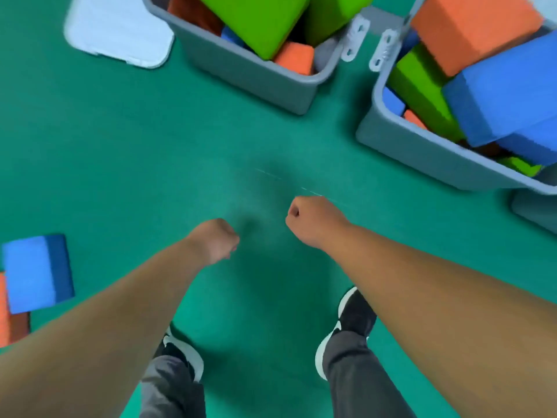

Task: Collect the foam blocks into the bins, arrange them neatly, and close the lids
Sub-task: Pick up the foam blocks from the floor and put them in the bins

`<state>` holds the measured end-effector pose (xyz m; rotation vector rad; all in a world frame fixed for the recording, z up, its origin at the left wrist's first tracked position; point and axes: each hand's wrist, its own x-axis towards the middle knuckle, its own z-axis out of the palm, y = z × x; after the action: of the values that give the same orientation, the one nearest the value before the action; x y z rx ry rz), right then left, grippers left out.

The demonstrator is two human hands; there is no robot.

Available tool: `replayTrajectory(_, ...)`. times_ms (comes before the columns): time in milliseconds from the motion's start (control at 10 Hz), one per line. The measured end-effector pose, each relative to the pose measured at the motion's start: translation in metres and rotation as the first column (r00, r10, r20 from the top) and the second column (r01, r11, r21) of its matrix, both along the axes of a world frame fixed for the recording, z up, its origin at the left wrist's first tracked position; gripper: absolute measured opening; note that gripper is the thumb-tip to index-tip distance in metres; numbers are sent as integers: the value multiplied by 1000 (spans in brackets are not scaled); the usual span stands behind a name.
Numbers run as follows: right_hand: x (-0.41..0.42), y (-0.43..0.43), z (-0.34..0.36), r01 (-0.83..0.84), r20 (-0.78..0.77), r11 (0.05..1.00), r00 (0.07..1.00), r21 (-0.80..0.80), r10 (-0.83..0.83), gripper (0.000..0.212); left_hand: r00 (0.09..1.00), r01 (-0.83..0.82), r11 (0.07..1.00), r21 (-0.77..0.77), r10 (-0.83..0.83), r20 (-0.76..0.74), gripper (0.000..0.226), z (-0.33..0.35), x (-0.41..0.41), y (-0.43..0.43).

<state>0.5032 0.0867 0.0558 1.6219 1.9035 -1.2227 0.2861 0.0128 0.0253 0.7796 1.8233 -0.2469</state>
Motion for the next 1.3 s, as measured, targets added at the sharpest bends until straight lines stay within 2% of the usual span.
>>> replayTrajectory(100,-67,-33,-19,-139,38,989,989,-47,141,17,996,-85,996,6,85,-26,25,-22,-70,-41)
replayTrajectory(200,-138,-65,-39,-225,117,971,965,-79,233,21,994,-108,993,40,109,-22,28,-34,-133,-82)
replayTrajectory(300,-221,-96,-53,-282,149,953,943,-109,297,26,989,-146,987,62,146,1,20,-46,-190,-124)
replayTrajectory(400,-316,-126,-63,-416,114,897,894,-147,434,28,998,-55,993,-100,52,-32,20,-61,-261,-176)
replayTrajectory(500,-405,-154,-72,-553,65,815,819,-171,570,30,931,-364,925,-106,360,-51,21,-61,-336,-225)
replayTrajectory(600,-486,-177,-81,-701,53,691,694,-175,718,29,914,-402,902,-155,385,-129,33,-75,-409,-267)
replayTrajectory(700,-554,-195,-86,-809,93,568,560,-155,823,26,899,-425,890,-167,394,-190,34,-84,-470,-306)
replayTrajectory(1000,-672,-239,-93,-939,156,331,315,-94,936,20,924,-351,930,-112,325,-200,24,-86,-563,-376)
replayTrajectory(1100,-694,-249,-109,-952,148,300,288,-68,946,17,921,-363,926,-99,342,-186,25,-95,-569,-391)
replayTrajectory(1200,-722,-257,-143,-918,102,389,380,-81,919,15,930,-328,934,-142,292,-223,25,-115,-578,-407)
replayTrajectory(1300,-754,-258,-182,-904,87,428,426,-3,900,45,901,-354,921,-162,290,-323,32,-135,-589,-421)
